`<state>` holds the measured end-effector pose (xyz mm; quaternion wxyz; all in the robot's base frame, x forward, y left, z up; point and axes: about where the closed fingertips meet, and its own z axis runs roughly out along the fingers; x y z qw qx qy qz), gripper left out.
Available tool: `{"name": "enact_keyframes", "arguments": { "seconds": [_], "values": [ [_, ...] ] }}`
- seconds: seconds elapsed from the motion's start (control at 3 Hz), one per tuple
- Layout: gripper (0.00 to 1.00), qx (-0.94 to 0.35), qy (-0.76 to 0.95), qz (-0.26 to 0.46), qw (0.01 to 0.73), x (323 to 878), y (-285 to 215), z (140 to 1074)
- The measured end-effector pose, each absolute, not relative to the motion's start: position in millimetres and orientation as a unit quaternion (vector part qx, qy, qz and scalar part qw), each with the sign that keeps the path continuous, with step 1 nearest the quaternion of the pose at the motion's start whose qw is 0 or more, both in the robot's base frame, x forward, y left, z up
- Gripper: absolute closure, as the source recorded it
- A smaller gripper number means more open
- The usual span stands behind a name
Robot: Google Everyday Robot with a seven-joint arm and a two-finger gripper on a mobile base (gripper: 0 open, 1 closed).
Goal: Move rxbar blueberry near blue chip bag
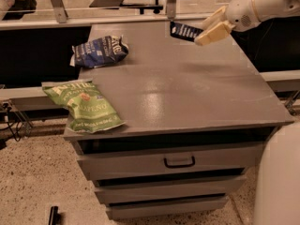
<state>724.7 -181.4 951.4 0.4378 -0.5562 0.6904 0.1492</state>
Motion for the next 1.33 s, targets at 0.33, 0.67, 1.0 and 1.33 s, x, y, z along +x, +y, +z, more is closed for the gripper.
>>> {"name": "enact_keyframes", "arguments": {
  "seconds": [0.33,0.67,1.0,1.33],
  "values": [
    [1.0,-0.539,0.692,0.155,0.454,746.0,-158.9,943.6],
    [1.0,-0.528,0.694,0.147,0.467,765.8,-135.7,941.8],
    [1.0,-0.517,0.7,0.14,0.473,780.7,-122.4,936.1],
    [1.0,-0.499,0.711,0.148,0.473,789.1,-112.2,924.5]
  ]
}}
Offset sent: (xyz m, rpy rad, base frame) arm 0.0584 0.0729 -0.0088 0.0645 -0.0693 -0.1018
